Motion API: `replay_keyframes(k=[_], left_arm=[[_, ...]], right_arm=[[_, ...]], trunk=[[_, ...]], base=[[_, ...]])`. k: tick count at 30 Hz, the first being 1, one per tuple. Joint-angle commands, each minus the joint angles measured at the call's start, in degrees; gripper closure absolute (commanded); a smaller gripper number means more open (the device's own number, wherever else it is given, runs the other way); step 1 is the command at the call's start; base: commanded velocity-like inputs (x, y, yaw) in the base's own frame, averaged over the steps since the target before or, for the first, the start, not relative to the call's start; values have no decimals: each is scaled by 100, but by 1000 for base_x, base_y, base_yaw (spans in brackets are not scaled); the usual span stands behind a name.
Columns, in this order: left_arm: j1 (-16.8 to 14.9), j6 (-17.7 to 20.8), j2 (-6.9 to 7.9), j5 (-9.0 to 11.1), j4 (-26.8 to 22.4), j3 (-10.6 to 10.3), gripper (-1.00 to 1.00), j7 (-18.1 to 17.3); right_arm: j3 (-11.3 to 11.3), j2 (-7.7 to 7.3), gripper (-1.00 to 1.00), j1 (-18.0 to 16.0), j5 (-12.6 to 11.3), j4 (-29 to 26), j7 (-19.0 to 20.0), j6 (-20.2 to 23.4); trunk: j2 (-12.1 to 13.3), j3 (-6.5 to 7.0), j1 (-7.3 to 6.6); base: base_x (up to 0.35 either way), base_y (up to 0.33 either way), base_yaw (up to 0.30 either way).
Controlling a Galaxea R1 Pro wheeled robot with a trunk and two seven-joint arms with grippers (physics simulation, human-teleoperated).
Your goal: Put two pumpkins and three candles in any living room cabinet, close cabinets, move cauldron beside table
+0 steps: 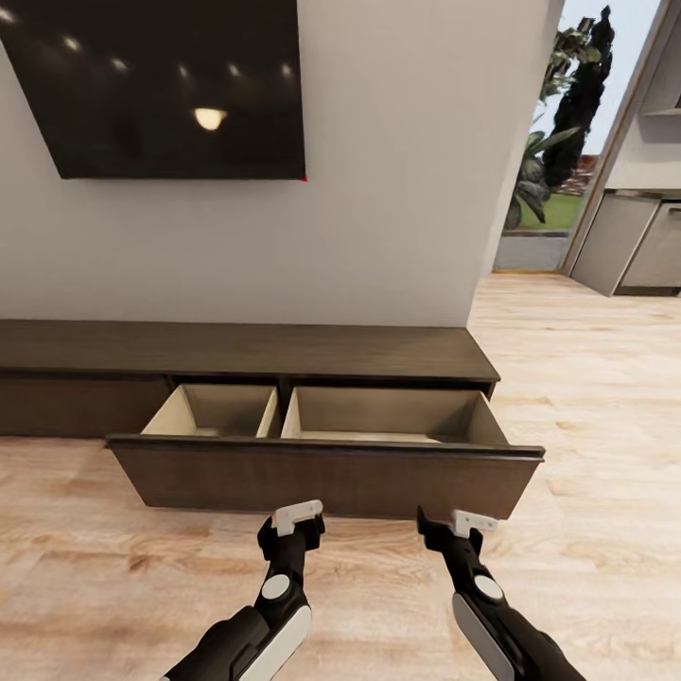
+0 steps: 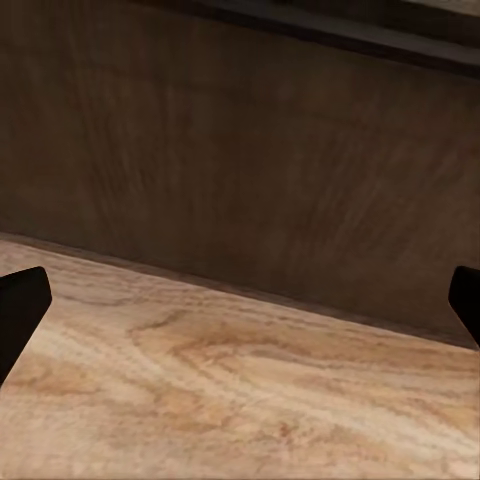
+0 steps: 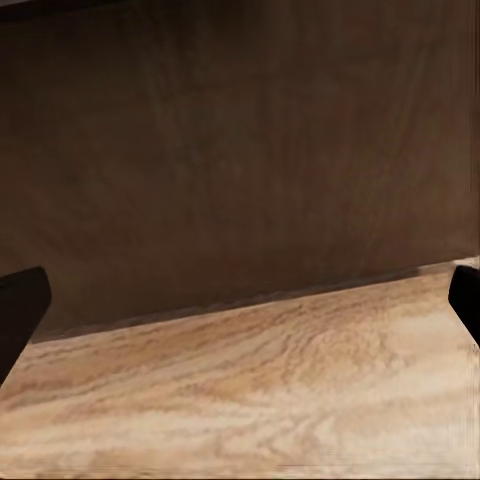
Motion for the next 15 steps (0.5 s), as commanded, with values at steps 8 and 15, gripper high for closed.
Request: replay_keyframes(k=[8,15], left_arm=[[-7,-51,3,56,-6,-26,-100,39],[-7,-54,-1,53,-23,-26,-100,46]], right_arm=[[41,-9,-100,-25,-53,231,-34,-39],[42,-9,-100,-26,-56,246,-34,-52]], trunk=[[-2,-5,-1],[-5,-49,4]], base=[[1,0,0],[0,0,0]])
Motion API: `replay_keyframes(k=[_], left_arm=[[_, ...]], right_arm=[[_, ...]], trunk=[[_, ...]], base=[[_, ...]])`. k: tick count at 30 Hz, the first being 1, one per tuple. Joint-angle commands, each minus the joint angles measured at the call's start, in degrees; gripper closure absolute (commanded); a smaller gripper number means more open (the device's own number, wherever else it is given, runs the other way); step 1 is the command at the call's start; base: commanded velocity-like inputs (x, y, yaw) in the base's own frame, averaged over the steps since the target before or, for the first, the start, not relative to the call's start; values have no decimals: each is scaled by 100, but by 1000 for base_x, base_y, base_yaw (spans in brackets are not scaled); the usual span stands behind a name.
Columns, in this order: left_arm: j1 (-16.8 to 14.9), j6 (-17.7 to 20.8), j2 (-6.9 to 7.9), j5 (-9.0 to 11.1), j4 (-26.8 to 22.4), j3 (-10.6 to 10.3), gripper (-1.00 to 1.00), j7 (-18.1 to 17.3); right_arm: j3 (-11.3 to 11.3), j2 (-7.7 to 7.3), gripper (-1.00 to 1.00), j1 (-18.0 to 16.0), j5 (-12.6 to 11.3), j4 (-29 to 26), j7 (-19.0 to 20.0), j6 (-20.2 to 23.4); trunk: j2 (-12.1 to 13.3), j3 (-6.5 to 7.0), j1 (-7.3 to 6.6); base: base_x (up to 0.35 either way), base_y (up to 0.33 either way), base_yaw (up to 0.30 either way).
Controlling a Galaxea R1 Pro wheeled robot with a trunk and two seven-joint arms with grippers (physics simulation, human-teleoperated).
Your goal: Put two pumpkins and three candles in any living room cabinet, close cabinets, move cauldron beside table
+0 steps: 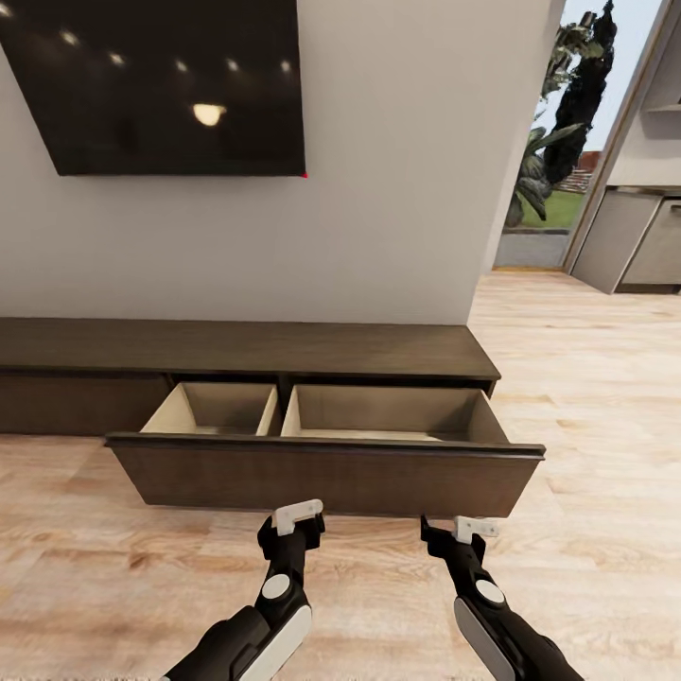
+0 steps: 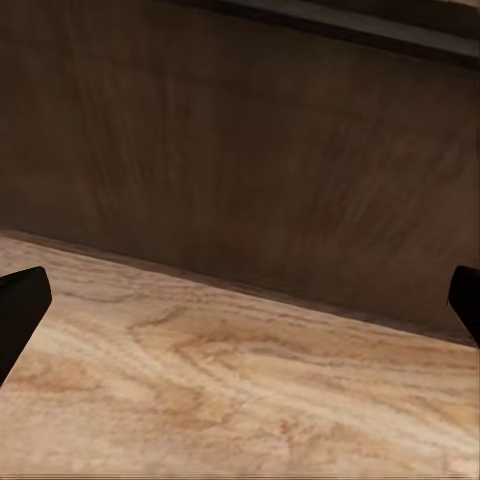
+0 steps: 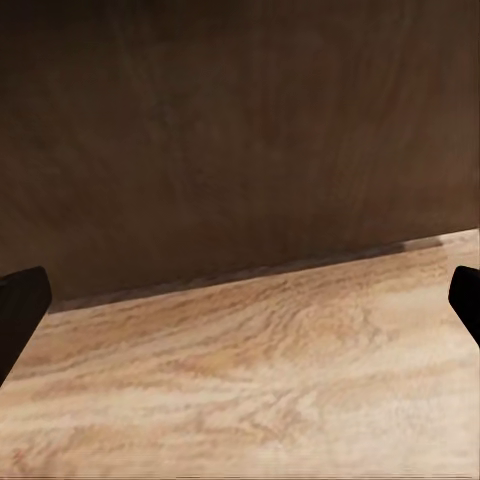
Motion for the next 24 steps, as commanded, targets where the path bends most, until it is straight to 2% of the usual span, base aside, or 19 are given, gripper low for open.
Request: replay_keyframes(k=[1,10,19,24], left_arm=[[-7,-51,1,58,-1,-25,-100,27],[-7,-59,-2,76,51,-66,-100,14],[-7,-91,-2,62,94,-102,-100,8],[-7,-54,-3,76,95,-96,-100,9]], right_arm=[[44,-9,-100,-7,-61,-1,-42,-40],[44,-9,-100,-7,-48,-5,-42,-71],[44,-9,-100,-7,-44,-7,-17,-86],[44,-9,-100,-7,-45,-7,37,-87]], trunk=[[-4,-28,1],[-16,-227,24],[-16,-227,24],[-16,-227,24]], base=[[0,0,0],[0,0,0],[5,0,0],[182,0,0]])
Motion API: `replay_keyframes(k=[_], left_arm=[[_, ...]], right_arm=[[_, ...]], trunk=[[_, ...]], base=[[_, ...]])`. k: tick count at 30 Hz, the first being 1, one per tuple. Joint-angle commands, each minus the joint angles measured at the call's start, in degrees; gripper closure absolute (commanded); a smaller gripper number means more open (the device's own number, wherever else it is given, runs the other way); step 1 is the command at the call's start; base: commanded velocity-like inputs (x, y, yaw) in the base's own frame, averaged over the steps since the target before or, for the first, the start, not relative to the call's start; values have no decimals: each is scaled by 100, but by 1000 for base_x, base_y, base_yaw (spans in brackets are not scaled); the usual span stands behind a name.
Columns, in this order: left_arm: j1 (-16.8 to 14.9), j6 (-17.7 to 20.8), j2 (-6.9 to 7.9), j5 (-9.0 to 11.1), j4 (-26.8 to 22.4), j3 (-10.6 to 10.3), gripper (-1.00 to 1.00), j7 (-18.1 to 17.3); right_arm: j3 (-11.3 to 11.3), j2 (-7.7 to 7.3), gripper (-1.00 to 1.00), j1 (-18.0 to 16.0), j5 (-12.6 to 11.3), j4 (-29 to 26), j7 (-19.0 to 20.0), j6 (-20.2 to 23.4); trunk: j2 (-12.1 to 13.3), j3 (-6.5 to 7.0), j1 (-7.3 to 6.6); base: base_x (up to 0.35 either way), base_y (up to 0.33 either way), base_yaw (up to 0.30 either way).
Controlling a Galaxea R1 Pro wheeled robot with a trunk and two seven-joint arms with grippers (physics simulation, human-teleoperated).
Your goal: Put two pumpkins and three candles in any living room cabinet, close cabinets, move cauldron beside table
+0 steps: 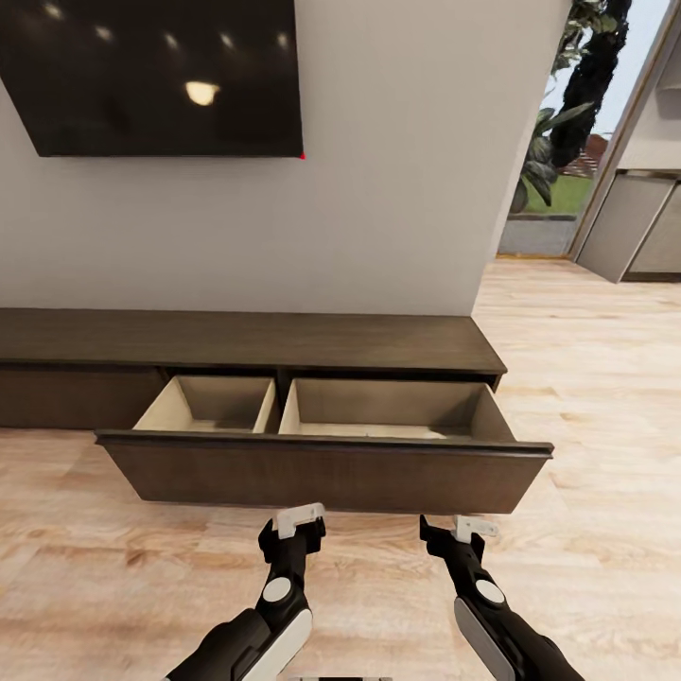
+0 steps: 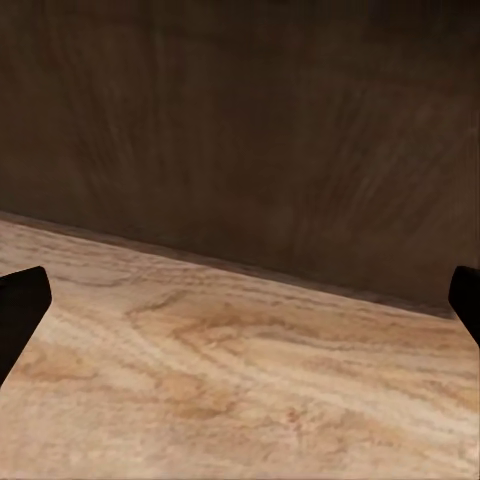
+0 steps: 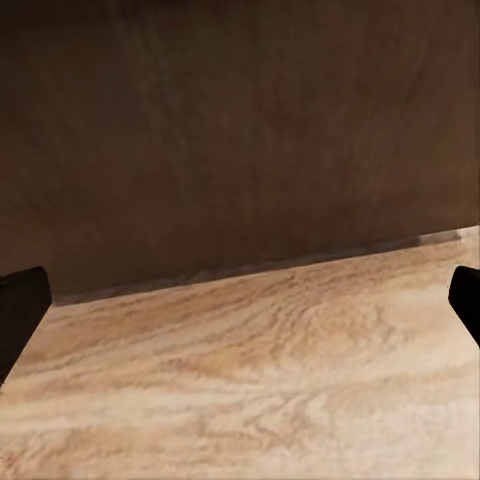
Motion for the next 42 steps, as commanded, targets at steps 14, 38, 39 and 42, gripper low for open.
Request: replay_keyframes(k=[14,38,39,42], left_arm=[[-7,-40,3,80,0,-2,-100,21],[-7,-40,3,67,0,-13,-100,21],[-7,-40,3,69,0,-12,-100,21],[-7,-40,3,74,0,-9,-100,24]], right_arm=[[44,-9,-100,-6,-67,-1,-36,-38],[44,-9,-100,-6,-69,-1,-34,-38],[44,-9,-100,-6,-69,-1,-34,-38],[44,-9,-100,-6,-69,-1,-34,-38]], trunk=[[-2,-5,1],[-2,-5,1],[-2,-5,1],[-2,-5,1]], base=[[169,18,0],[144,3,0],[280,0,0],[316,0,0]])
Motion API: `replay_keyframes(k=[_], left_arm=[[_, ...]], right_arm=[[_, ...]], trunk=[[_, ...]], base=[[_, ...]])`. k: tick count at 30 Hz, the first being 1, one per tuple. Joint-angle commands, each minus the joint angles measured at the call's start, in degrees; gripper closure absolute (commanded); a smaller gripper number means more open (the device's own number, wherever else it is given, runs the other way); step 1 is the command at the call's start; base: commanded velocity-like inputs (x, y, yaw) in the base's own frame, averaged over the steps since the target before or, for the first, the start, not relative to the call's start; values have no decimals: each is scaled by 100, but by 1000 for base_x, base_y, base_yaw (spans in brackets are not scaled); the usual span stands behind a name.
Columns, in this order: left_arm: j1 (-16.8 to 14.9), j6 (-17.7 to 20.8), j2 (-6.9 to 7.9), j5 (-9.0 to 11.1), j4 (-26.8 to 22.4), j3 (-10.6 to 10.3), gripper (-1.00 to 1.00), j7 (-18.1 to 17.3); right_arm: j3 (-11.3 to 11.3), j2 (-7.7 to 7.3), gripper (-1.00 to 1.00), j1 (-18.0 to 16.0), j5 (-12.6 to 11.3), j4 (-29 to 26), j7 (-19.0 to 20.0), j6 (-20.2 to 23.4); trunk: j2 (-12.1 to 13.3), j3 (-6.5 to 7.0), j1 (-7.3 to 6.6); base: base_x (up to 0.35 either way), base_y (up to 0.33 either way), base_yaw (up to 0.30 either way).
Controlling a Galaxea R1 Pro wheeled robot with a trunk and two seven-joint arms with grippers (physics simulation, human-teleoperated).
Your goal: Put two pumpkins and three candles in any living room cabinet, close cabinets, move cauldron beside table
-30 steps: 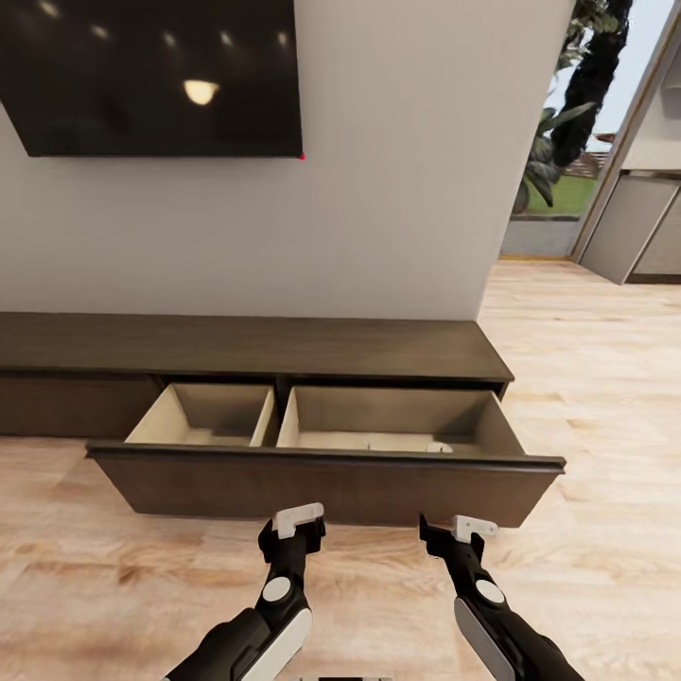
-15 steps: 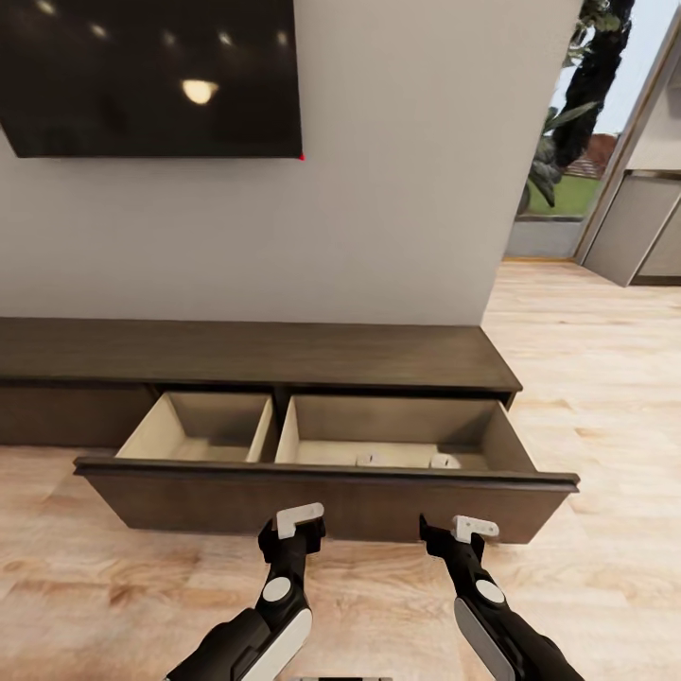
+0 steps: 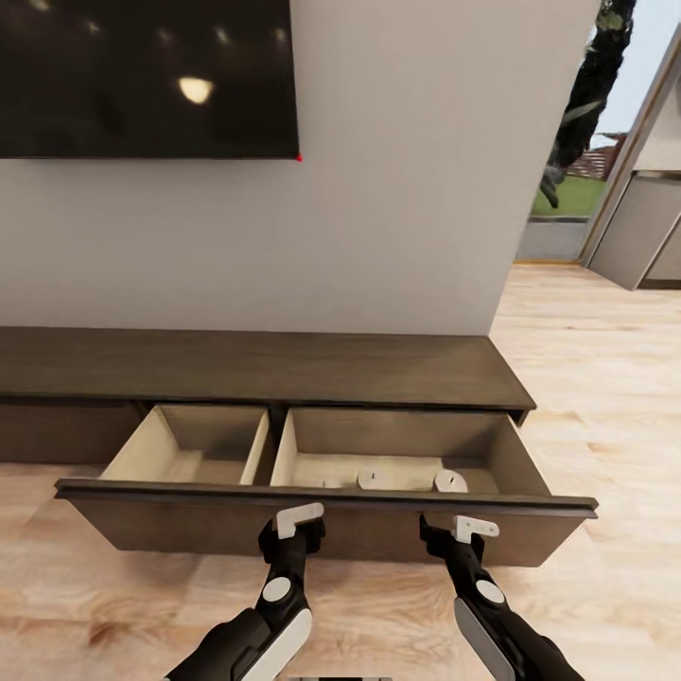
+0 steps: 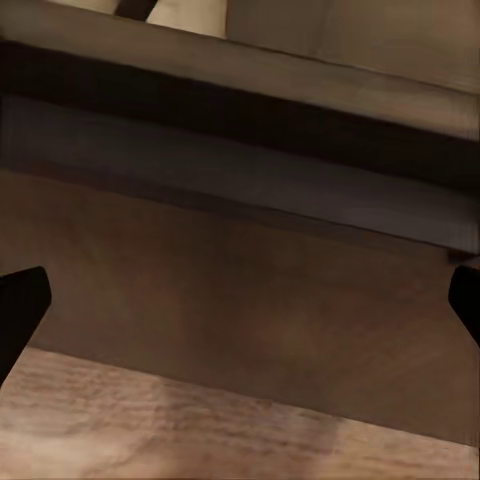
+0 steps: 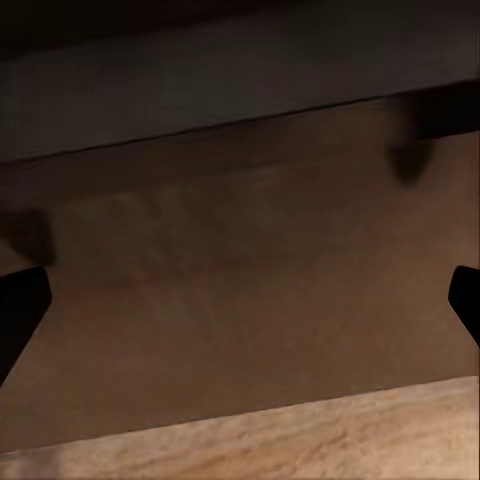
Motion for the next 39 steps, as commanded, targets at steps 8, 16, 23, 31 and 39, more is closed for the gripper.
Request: replay_keyframes(k=[8,16,23,31,39], left_arm=[[-7,-55,3,61,0,-27,-100,22],[-7,-51,3,61,0,-23,-100,21],[-7,-51,3,61,0,-23,-100,21],[-7,-51,3,53,0,-23,-100,21],[-7,-58,3,20,0,-40,-100,21]], right_arm=[[43,-9,-100,-8,-39,-5,-37,-38],[43,-9,-100,-8,-39,-5,-36,-38],[43,-9,-100,-8,-39,-5,-37,-38],[43,-9,-100,-8,-39,-5,-39,-38],[40,-9,-100,-8,-39,-5,-40,-38]], trunk=[[-2,-4,2],[-2,-4,2],[-2,-4,2],[-2,-4,2],[-2,-4,2]], base=[[295,0,0],[240,0,0],[331,0,0],[335,0,0],[159,0,0]])
